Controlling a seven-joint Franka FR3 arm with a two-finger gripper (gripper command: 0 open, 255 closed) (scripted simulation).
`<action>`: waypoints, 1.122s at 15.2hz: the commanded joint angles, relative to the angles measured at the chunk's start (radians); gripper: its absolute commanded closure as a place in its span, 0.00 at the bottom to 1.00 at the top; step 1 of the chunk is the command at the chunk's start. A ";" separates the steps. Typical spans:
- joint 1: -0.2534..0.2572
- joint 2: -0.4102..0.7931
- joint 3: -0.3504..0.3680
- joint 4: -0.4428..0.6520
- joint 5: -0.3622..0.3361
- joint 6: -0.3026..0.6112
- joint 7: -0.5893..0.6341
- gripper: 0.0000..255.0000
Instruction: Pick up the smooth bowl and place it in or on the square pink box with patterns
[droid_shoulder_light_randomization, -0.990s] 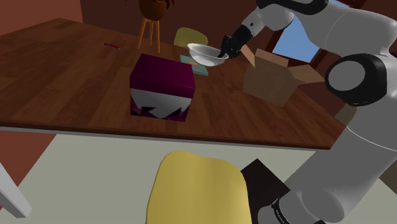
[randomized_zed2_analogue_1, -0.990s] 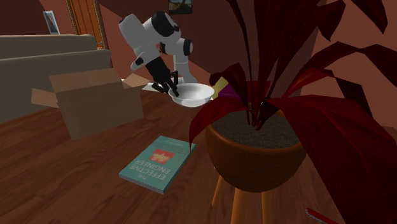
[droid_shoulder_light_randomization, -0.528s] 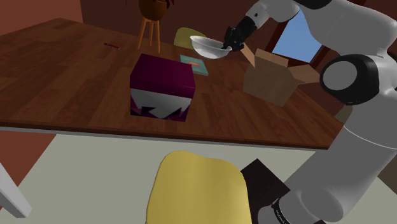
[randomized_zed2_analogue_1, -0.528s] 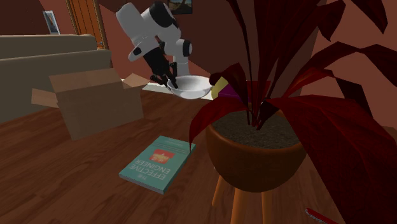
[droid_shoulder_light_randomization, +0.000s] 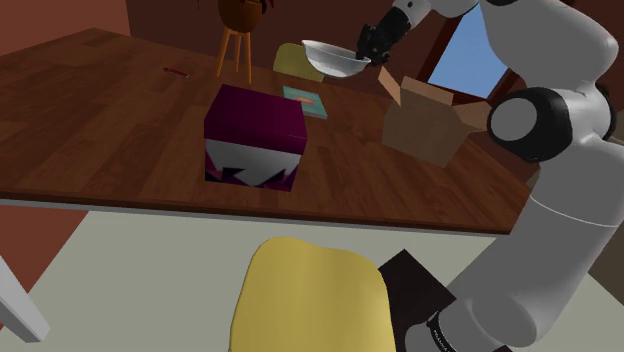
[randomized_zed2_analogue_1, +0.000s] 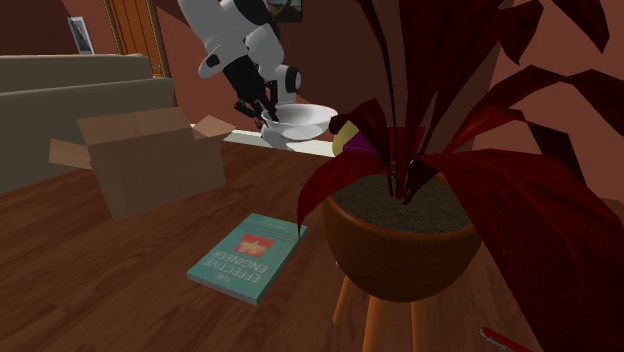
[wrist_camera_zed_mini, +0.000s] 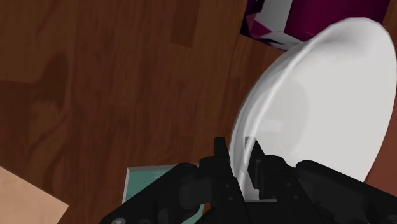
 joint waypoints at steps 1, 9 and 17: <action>-0.010 0.019 0.001 0.056 0.011 -0.033 0.016 1.00; 0.123 -0.163 0.044 -0.171 -0.065 0.087 0.114 1.00; 0.244 -0.331 0.145 -0.388 -0.133 0.238 0.269 1.00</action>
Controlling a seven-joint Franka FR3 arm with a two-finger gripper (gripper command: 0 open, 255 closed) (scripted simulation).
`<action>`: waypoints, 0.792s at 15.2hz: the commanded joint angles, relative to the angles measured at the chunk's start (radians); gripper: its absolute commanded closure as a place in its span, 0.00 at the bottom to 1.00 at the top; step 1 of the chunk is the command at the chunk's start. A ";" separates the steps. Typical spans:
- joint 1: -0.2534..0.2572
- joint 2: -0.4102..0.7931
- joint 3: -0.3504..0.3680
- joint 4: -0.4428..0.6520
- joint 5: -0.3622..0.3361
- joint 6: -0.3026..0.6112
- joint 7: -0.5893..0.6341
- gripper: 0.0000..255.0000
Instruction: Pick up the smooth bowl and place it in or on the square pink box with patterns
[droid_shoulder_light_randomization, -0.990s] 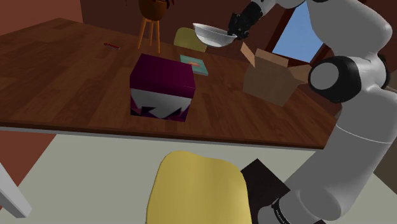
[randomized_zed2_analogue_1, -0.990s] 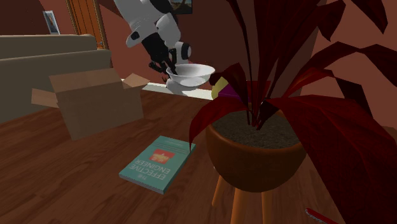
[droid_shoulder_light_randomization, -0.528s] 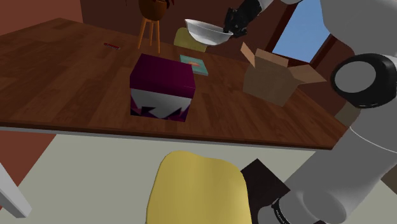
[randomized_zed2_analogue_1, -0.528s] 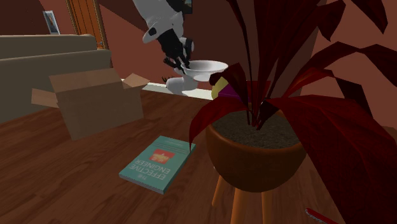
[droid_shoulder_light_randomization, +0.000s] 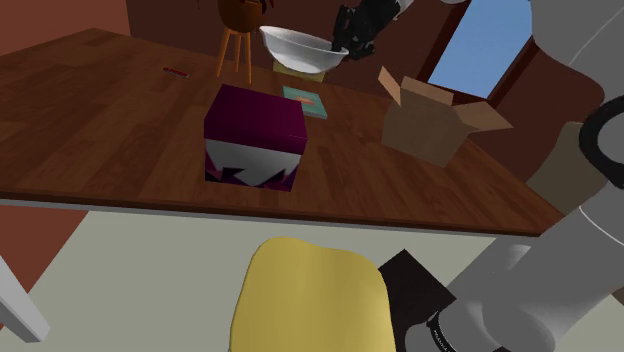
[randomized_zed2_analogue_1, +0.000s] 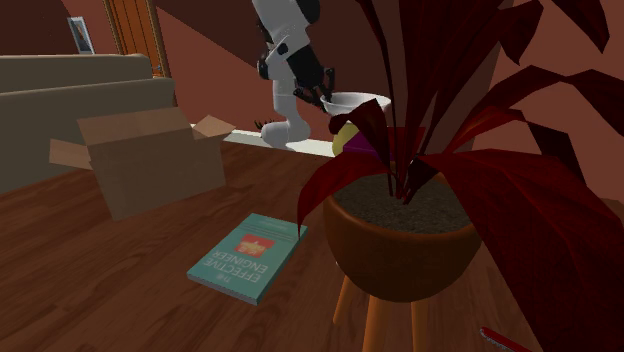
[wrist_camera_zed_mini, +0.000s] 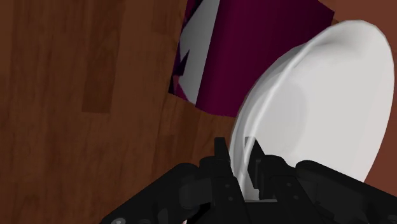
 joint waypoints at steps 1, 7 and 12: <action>0.028 -0.030 0.030 -0.034 -0.013 0.033 0.048 1.00; 0.096 -0.092 0.117 -0.114 -0.044 0.122 0.177 1.00; 0.101 -0.115 0.126 -0.194 -0.043 0.178 0.163 1.00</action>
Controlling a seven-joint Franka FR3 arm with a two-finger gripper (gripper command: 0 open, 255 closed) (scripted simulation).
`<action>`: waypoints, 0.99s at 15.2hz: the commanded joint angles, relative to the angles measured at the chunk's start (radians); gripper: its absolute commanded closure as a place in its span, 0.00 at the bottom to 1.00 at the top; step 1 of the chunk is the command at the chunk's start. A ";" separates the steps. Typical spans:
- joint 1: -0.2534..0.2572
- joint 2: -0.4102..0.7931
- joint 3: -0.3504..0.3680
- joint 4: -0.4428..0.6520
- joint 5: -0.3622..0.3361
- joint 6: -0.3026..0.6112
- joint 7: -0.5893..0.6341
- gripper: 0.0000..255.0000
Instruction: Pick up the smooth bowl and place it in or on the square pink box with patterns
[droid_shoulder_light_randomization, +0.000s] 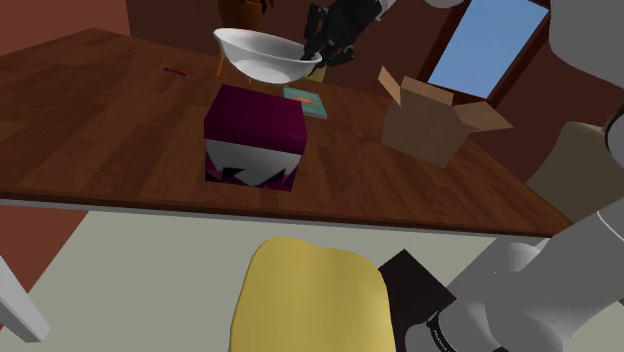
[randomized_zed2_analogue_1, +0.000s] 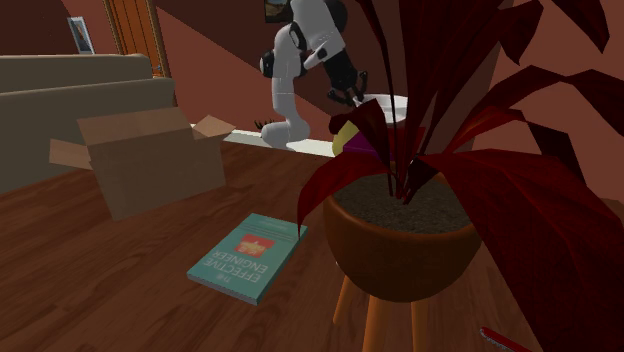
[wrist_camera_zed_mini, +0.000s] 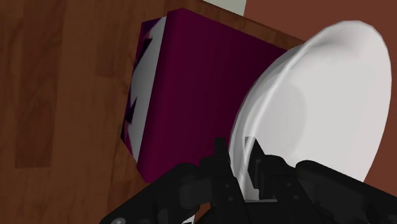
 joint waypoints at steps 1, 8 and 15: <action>0.001 -0.012 0.003 -0.041 0.001 0.028 -0.009 1.00; 0.004 -0.038 0.008 -0.160 0.010 0.116 -0.047 1.00; 0.005 -0.045 0.009 -0.205 0.015 0.150 -0.063 1.00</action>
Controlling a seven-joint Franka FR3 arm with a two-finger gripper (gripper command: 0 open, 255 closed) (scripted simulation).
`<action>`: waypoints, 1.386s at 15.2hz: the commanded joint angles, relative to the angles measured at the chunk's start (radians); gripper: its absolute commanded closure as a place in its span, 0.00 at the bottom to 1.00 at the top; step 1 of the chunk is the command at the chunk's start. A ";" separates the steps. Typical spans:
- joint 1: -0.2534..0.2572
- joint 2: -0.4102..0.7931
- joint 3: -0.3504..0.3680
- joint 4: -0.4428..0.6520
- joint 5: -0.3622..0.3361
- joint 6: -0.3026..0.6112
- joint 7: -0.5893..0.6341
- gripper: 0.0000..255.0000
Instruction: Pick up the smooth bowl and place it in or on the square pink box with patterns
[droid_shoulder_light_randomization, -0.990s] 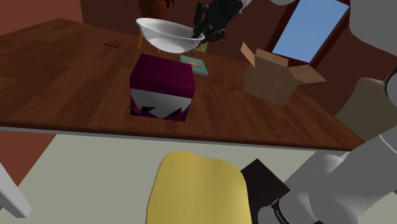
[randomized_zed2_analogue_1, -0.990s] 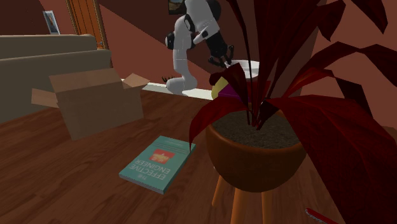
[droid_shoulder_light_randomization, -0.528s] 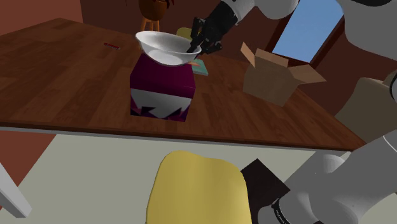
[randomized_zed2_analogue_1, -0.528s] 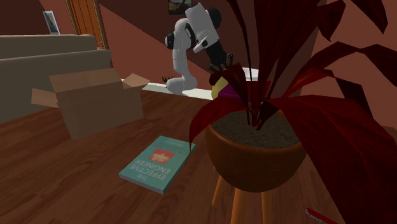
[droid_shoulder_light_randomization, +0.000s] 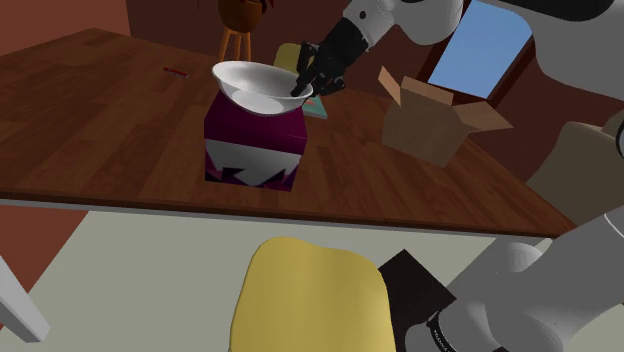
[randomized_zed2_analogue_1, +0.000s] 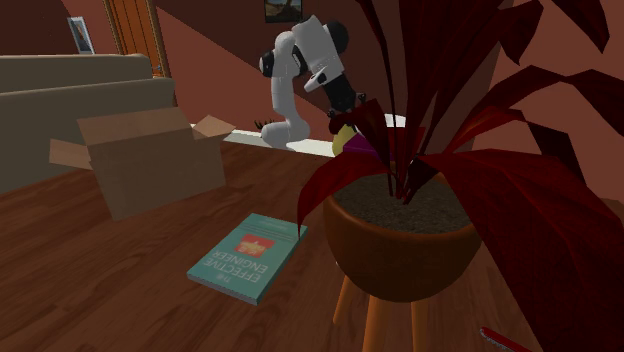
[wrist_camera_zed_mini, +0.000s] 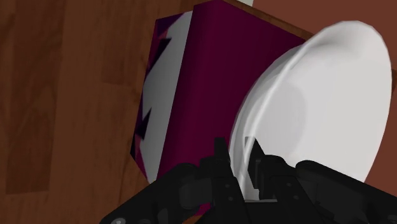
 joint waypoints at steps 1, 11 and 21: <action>0.000 0.000 0.000 0.000 0.000 0.001 0.000 1.00; -0.010 -0.008 -0.016 0.049 -0.005 -0.063 0.004 0.00; -0.019 -0.011 -0.031 0.099 -0.009 -0.120 0.007 0.00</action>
